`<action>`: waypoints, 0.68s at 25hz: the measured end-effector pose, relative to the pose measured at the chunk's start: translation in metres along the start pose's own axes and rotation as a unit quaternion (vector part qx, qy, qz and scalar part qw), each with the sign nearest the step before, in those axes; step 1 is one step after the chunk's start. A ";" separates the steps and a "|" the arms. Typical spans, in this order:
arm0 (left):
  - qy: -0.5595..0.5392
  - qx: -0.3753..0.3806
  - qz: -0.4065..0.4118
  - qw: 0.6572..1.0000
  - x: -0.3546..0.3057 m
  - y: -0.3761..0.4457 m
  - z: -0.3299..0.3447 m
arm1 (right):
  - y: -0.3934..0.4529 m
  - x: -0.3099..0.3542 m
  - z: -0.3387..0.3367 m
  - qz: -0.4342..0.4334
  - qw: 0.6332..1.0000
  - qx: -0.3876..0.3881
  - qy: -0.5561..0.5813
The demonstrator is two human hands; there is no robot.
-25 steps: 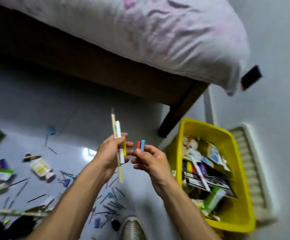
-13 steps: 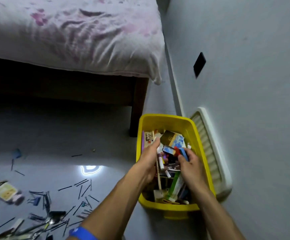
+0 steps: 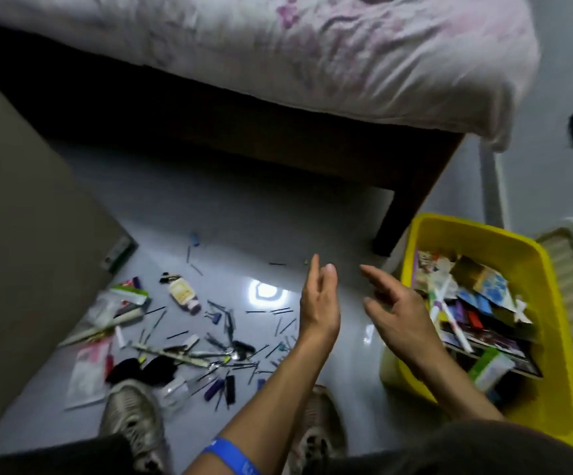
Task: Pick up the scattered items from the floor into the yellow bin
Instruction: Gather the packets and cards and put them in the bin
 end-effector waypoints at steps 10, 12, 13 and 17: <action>-0.018 -0.240 -0.197 0.950 0.128 0.013 -0.165 | 0.004 -0.018 0.186 -0.135 0.907 0.251 -0.310; 0.021 -0.213 -0.200 0.956 0.142 0.023 -0.182 | 0.005 -0.026 0.218 -0.166 0.878 0.294 -0.339; 0.038 -0.217 -0.208 0.953 0.149 0.027 -0.191 | 0.005 -0.027 0.231 -0.177 0.876 0.293 -0.340; 0.153 -0.278 -0.261 0.912 0.179 0.026 -0.251 | 0.017 -0.022 0.290 -0.215 0.875 0.212 -0.378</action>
Point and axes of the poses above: each hand's wrist, its own y-axis towards the middle knuckle, its own z-axis out of the palm, x = y × z, the point moved 2 cm from there along y, towards the middle knuckle, and after that the axes turned 14 degrees about z, right-handed, at the moved point
